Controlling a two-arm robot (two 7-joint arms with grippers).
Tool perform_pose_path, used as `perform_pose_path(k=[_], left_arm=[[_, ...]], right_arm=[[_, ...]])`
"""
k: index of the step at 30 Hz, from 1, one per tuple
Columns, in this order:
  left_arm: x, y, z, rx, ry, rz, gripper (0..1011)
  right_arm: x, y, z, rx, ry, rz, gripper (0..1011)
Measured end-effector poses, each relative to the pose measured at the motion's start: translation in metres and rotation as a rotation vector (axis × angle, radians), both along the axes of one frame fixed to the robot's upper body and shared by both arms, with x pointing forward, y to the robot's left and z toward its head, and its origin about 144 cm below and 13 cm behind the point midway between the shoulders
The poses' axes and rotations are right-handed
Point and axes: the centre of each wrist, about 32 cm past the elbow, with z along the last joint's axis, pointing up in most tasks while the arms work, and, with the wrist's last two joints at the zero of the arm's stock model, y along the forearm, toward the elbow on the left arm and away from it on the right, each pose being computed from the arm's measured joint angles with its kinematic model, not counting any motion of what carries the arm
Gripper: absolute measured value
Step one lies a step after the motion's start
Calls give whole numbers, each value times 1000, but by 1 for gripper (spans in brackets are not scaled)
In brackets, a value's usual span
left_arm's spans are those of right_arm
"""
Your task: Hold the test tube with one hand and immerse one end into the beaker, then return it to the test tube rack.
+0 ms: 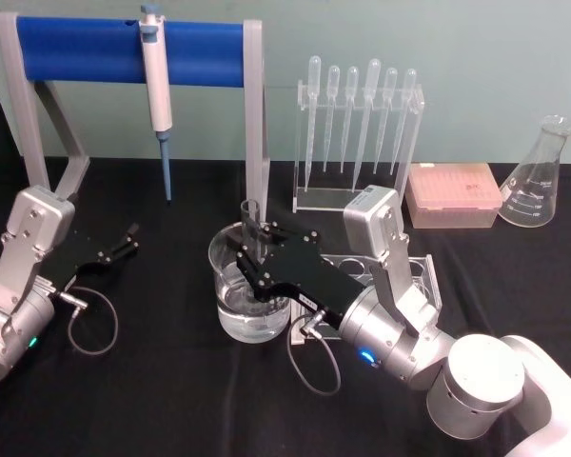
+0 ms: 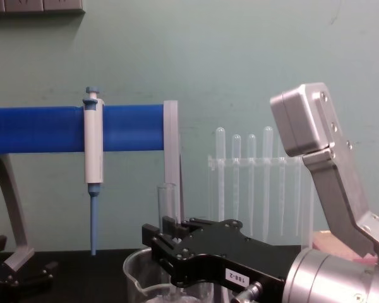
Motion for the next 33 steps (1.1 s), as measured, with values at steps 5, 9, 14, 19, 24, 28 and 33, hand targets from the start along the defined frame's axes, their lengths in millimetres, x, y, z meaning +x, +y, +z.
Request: perform_pose_path(k=[5,9,14,19,24,28,33], left_arm=[[0,0,0,0,0,0,1000],[0,0,0,0,0,0,1000],[0,0,0,0,0,0,1000],[0,0,0,0,0,0,1000],[0,0,0,0,0,0,1000],[0,0,0,0,0,0,1000],[0,0,0,0,0,0,1000]], right_arm=[[0,0,0,0,0,0,229],[0,0,0,0,0,0,229],[0,0,0,0,0,0,228],[0,0,0,0,0,0,228],[0,0,0,0,0,0,229],[0,0,0,0,0,0,228],[0,0,0,0,0,0,229]])
